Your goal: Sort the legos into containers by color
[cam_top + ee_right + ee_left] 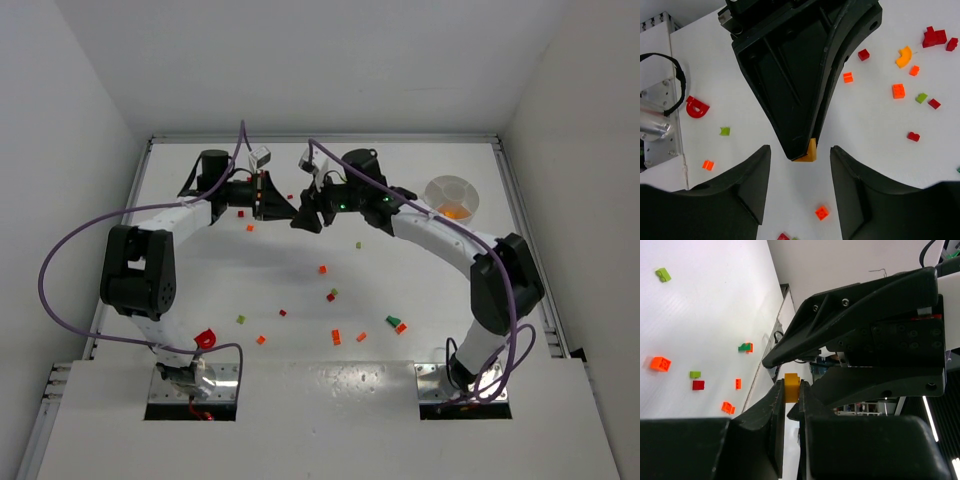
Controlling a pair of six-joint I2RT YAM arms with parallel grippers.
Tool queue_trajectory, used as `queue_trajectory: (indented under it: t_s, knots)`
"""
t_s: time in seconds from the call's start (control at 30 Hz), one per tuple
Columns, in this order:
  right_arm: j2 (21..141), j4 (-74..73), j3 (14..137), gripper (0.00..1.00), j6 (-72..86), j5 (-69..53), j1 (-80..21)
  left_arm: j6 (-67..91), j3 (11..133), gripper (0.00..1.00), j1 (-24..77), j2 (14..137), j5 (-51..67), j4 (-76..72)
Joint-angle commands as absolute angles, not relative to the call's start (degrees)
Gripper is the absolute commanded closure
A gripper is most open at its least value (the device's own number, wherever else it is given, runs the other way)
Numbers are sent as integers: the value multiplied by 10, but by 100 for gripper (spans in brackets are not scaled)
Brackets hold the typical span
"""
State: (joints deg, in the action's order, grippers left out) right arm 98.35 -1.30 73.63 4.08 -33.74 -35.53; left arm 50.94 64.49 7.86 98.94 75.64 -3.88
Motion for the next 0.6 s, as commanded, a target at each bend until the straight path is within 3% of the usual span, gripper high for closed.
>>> queue_trajectory:
  t_s: [0.0, 0.17, 0.27, 0.37, 0.5, 0.53, 0.57]
  knots:
    - [987, 18, 764, 50, 20, -331, -360, 514, 643, 100, 89, 969, 766, -62]
    - [987, 18, 764, 71, 15, -312, -360, 514, 638, 100, 89, 964, 766, -62]
    - [982, 18, 764, 79, 10, -291, -360, 514, 638, 100, 89, 964, 766, -62]
    - [976, 18, 758, 96, 4, -279, -360, 514, 627, 97, 89, 964, 759, -62]
    - [949, 1, 737, 100, -13, -272, -353, 506, 627, 69, 81, 964, 730, -53]
    - [943, -10, 731, 100, -18, -272, -353, 493, 627, 53, 73, 964, 723, -37]
    - [936, -20, 717, 100, -18, -263, -347, 493, 627, 48, 68, 964, 708, -37]
